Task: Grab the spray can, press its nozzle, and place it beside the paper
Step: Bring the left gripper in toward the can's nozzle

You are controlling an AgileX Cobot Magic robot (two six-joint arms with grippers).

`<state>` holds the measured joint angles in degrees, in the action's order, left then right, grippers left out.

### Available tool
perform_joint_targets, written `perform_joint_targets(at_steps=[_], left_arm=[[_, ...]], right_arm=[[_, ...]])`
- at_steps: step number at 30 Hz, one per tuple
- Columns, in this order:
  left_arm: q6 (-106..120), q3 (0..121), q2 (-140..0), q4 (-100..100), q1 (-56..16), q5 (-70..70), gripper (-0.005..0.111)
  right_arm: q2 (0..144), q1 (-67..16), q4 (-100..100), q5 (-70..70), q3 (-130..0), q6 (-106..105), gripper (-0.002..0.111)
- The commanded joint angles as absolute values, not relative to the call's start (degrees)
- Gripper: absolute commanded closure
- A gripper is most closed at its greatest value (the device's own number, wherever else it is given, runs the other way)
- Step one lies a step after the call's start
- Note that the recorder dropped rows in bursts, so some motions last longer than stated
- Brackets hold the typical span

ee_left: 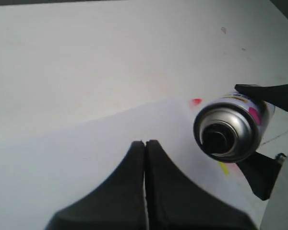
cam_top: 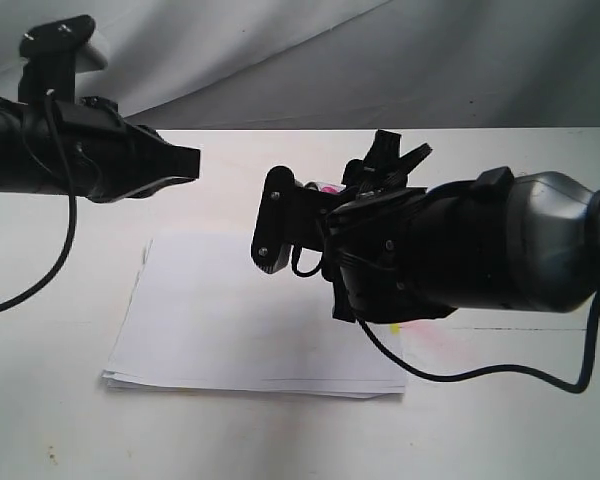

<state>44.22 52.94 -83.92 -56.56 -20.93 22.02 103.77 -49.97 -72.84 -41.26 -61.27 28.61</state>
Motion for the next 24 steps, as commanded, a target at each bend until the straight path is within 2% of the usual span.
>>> perform_joint_targets(at_steps=[1, 7, 11, 24], left_arm=[[58.51, 53.48, -86.98, -71.64, -18.01, 27.28, 0.107], [77.6, 51.67, -92.27, -90.78, -5.16, 50.23, 0.107], [88.28, 47.34, -95.09, -95.39, 0.83, 56.61, 0.107], [107.76, 45.55, -100.3, -97.15, 1.69, 65.85, 0.107]], right_arm=[[103.23, -50.19, -73.85, -41.99, -62.12, 28.51, 0.108], [103.23, -50.19, -73.85, -42.53, -62.12, 27.16, 0.108], [103.23, -50.19, -74.1, -42.53, -62.12, 24.62, 0.108], [103.23, -50.19, -76.56, -42.42, -62.12, 21.47, 0.108]])
